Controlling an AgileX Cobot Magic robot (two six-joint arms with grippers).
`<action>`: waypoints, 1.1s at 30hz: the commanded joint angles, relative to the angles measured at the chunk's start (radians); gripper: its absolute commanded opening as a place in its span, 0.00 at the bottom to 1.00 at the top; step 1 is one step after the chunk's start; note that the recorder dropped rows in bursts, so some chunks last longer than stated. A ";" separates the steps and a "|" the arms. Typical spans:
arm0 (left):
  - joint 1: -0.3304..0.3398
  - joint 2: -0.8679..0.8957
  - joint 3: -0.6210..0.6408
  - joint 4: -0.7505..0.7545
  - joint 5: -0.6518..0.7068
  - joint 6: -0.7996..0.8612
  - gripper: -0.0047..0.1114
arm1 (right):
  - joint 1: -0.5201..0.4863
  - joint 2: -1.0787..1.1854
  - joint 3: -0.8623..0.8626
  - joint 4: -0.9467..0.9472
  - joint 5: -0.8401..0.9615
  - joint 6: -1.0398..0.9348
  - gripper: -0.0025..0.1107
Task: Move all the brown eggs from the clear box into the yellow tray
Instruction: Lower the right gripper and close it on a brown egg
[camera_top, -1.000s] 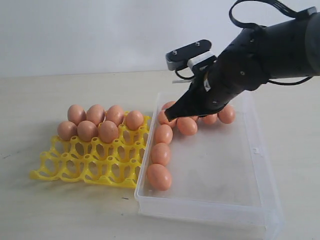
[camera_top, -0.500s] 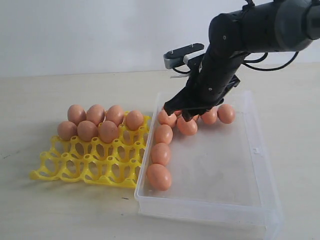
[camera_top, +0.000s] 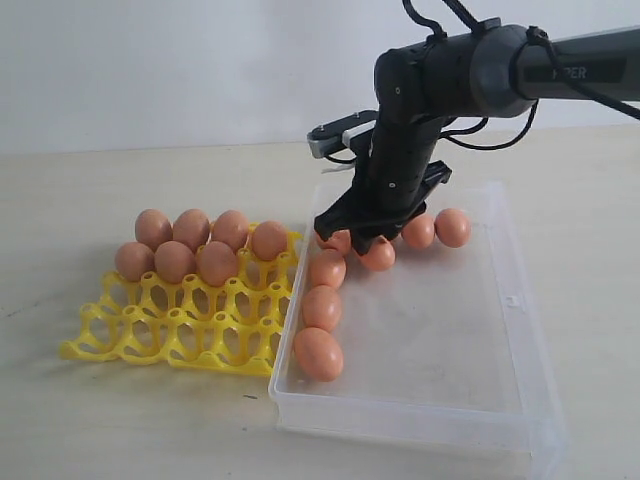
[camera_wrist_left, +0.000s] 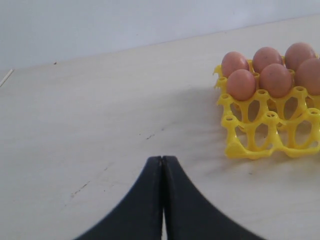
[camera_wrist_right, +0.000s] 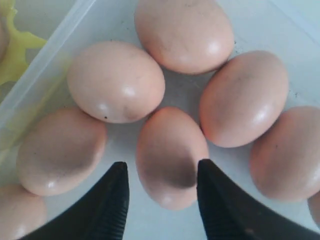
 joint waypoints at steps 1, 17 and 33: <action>-0.005 -0.006 -0.004 -0.001 -0.006 -0.005 0.04 | -0.003 0.013 -0.035 -0.019 -0.026 -0.015 0.41; -0.005 -0.006 -0.004 -0.001 -0.006 -0.005 0.04 | -0.003 0.081 -0.057 -0.055 -0.068 -0.015 0.55; -0.005 -0.006 -0.004 -0.001 -0.006 -0.005 0.04 | -0.001 0.113 -0.057 -0.004 -0.114 -0.011 0.43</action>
